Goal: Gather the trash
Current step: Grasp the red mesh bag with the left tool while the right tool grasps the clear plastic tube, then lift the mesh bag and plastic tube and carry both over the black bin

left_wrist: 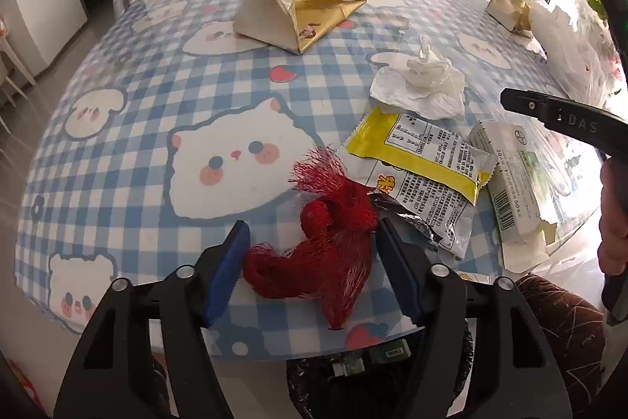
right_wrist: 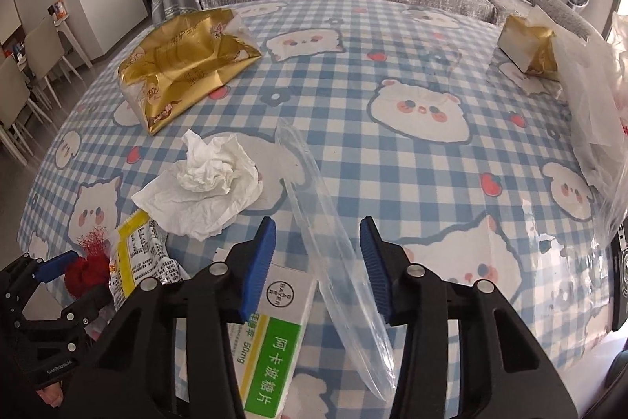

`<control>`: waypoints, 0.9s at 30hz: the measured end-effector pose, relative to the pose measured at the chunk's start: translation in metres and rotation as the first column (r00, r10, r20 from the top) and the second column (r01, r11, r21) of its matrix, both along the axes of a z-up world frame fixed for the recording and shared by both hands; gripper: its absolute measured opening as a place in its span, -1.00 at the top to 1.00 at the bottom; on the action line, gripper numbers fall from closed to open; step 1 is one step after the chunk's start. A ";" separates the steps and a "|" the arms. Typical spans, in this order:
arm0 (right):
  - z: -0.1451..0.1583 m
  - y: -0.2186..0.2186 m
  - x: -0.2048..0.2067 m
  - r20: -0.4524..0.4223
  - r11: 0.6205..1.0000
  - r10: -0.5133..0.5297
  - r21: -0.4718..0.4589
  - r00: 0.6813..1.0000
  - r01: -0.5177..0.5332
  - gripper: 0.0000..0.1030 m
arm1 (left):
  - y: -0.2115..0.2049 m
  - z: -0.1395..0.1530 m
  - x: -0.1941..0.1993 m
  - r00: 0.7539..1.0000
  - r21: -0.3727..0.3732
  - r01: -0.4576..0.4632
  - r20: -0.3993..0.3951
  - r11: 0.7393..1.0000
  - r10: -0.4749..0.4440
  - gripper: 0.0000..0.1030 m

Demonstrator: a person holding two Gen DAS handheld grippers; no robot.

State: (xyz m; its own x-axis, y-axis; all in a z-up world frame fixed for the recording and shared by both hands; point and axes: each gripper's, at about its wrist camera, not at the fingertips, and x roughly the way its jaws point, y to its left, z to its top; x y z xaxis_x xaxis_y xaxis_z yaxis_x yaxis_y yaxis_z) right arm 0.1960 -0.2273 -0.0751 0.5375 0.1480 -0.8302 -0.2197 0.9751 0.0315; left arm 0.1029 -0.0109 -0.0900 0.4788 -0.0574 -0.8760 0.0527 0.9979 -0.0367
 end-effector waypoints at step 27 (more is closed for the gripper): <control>-0.002 -0.005 0.000 0.030 0.999 -0.019 -0.031 0.999 0.020 0.70 | 0.003 0.006 -0.007 1.000 0.008 -0.012 0.004 1.000 0.012 0.56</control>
State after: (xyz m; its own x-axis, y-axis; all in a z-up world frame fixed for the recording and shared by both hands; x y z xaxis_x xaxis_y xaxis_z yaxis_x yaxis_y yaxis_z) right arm 0.1964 -0.2327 -0.0768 0.5646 0.1114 -0.8178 -0.2007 0.9796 -0.0051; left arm 0.0960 -0.0080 -0.0843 0.4831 -0.0444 -0.8744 0.0411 0.9988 -0.0280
